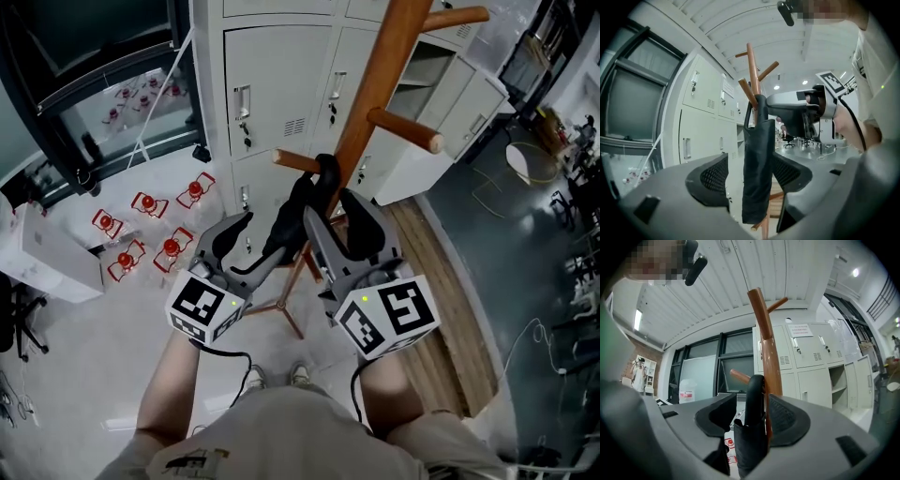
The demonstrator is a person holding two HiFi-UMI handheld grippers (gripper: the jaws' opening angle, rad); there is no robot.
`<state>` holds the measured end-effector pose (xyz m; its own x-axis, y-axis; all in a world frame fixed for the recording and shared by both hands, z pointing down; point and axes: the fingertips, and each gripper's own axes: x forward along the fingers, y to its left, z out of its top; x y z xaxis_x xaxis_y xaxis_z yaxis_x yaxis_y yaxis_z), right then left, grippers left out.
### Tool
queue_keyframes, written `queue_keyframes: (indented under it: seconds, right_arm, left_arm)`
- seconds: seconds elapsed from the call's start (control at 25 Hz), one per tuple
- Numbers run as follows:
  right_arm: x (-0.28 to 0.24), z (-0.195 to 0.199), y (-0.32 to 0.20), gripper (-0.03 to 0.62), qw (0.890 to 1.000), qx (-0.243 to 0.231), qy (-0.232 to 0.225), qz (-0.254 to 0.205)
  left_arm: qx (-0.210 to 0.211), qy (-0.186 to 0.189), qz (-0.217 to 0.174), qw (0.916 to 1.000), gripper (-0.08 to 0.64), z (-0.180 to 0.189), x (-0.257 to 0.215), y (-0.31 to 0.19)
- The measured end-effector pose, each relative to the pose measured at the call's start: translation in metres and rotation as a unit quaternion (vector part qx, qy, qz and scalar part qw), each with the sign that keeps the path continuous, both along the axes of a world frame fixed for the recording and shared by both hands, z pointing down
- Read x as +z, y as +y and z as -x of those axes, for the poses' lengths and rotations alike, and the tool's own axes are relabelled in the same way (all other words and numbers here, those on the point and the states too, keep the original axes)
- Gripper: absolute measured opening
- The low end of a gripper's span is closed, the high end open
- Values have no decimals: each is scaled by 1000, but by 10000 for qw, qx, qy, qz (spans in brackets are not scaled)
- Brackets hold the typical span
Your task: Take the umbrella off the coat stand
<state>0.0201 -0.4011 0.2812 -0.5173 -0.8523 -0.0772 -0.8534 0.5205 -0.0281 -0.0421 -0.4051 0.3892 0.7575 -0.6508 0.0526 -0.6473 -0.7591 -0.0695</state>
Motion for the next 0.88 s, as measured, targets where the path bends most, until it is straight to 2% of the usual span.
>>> queue_keyframes:
  seconds: [0.12, 0.28, 0.4, 0.68, 0.88]
  right_arm:
    - [8, 2, -2, 189, 9999, -16, 41, 112]
    - [14, 7, -5, 190, 9998, -17, 112, 164]
    - [17, 10, -9, 190, 9997, 10, 176, 181]
    - [25, 17, -16, 190, 9994, 0, 235, 272]
    - [26, 17, -19, 189, 9994, 74, 223, 273]
  left_arm:
    - [304, 175, 123, 9993, 290, -6, 11, -2]
    - [554, -64, 307, 9980, 298, -17, 41, -8]
    - [589, -323, 425, 9968, 299, -24, 69, -14]
    - [593, -644, 767, 9932, 299, -37, 116, -22]
    - [600, -717, 856, 9919, 298, -42, 137, -31]
